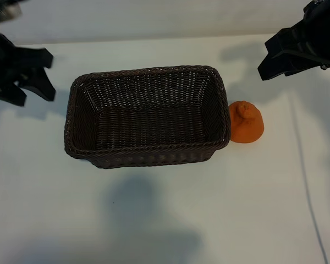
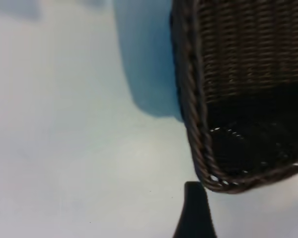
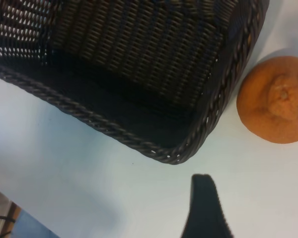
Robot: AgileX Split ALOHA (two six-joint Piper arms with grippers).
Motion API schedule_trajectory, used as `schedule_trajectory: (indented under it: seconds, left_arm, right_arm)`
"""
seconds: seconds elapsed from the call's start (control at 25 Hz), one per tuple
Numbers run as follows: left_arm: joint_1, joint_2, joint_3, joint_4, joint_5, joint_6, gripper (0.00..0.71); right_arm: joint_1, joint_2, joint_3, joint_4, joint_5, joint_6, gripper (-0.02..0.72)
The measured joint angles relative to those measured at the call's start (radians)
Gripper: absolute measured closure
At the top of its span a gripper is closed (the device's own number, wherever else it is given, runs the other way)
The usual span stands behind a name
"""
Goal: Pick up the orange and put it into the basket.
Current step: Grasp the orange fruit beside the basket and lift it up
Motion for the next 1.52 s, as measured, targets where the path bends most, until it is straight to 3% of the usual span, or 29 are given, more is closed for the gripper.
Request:
schedule_trajectory:
  seconds: [0.4, 0.76, 1.08, 1.52]
  left_arm:
    - [0.110, -0.083, 0.004, -0.053, 0.000, 0.022, 0.140]
    - [0.113, -0.263, 0.234, -0.151, 0.001, 0.120, 0.140]
    - [0.113, -0.282, 0.412, -0.268, -0.069, 0.155, 0.140]
    - [0.113, -0.282, 0.438, -0.396, -0.115, 0.232, 0.140]
  right_arm:
    - [0.000, 0.000, 0.000, 0.000, 0.000, 0.000, 0.244]
    - [0.000, 0.000, 0.000, 0.000, 0.000, 0.000, 0.244]
    - [0.000, 0.000, 0.000, 0.000, 0.002, 0.000, 0.244]
    - [0.000, 0.000, 0.000, 0.000, 0.003, -0.001, 0.244]
